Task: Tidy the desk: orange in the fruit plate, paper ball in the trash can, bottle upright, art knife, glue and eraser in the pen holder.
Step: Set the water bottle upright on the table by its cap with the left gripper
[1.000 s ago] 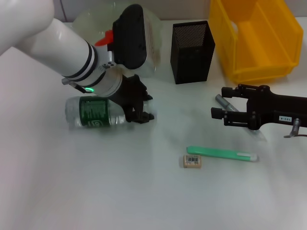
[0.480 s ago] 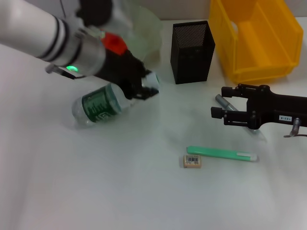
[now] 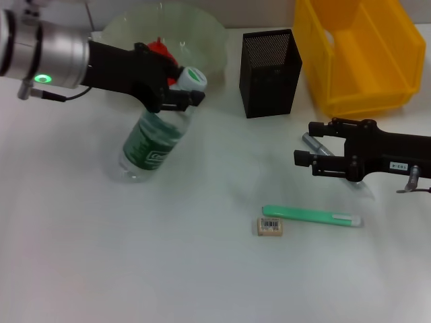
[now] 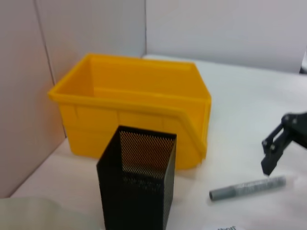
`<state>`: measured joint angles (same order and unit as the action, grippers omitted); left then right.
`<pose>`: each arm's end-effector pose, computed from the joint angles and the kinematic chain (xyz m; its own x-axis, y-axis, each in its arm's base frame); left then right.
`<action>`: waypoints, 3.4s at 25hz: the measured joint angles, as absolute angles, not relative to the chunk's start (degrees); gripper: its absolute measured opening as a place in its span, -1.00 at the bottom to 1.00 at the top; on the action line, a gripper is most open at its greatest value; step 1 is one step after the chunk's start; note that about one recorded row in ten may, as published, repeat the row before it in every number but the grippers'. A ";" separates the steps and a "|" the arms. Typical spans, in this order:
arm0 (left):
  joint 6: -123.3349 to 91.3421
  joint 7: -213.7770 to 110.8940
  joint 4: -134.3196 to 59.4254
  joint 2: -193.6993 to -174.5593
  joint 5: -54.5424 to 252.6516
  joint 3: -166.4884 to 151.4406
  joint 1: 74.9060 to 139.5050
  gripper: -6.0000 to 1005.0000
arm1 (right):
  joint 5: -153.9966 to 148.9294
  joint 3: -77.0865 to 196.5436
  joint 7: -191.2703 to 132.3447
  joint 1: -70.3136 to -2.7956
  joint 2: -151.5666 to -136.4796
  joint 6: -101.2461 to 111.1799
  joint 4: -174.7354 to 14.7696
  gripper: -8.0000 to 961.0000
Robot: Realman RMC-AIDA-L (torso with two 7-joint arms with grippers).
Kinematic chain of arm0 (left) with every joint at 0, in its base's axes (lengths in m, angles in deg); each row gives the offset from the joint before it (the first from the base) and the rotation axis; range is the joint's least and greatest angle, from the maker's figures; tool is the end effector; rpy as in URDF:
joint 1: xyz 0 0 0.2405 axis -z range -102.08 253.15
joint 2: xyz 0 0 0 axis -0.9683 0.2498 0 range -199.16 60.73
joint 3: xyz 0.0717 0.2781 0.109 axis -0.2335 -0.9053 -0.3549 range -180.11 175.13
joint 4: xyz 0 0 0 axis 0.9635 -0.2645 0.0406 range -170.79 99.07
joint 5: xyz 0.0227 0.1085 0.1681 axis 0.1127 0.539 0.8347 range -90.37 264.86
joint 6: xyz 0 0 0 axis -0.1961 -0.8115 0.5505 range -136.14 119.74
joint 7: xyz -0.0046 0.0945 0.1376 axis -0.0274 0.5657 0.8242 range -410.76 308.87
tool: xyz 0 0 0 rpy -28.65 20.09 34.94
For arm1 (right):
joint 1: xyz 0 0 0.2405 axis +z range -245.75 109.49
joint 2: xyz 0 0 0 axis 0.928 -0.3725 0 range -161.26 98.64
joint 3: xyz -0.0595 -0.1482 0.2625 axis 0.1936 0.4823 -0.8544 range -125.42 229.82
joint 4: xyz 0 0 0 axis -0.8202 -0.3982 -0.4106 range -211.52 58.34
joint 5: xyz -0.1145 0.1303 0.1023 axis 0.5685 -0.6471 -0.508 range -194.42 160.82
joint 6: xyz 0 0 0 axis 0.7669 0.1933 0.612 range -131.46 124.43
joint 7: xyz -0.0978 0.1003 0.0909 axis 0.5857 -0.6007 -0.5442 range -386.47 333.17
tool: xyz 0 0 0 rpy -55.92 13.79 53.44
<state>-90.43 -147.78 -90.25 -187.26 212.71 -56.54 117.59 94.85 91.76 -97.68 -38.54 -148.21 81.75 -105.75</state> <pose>-0.2043 0.4284 -0.0328 0.9644 0.1989 0.1746 0.2399 -0.9355 -0.2595 0.3089 0.3501 -0.0497 0.7905 -0.3227 -0.5205 -0.4749 -0.8597 -0.1882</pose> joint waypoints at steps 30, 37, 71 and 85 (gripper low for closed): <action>-93.60 -144.31 -89.17 -183.82 201.94 -42.88 106.69 -0.10 | 94.82 92.37 -97.10 -37.88 -150.15 82.04 -105.59 0.55; -91.42 -141.76 -88.13 -184.45 201.72 -40.53 106.29 -0.10 | 94.82 92.36 -97.08 -37.35 -150.23 82.42 -105.59 0.55; -85.08 -139.63 -84.50 -185.65 199.34 -39.47 106.65 -0.10 | 94.82 91.84 -97.14 -37.02 -150.23 82.29 -105.59 0.55; -84.00 -140.12 -84.37 -185.62 198.83 -39.22 106.65 0.11 | 94.82 91.84 -97.17 -36.60 -150.23 82.07 -105.59 0.55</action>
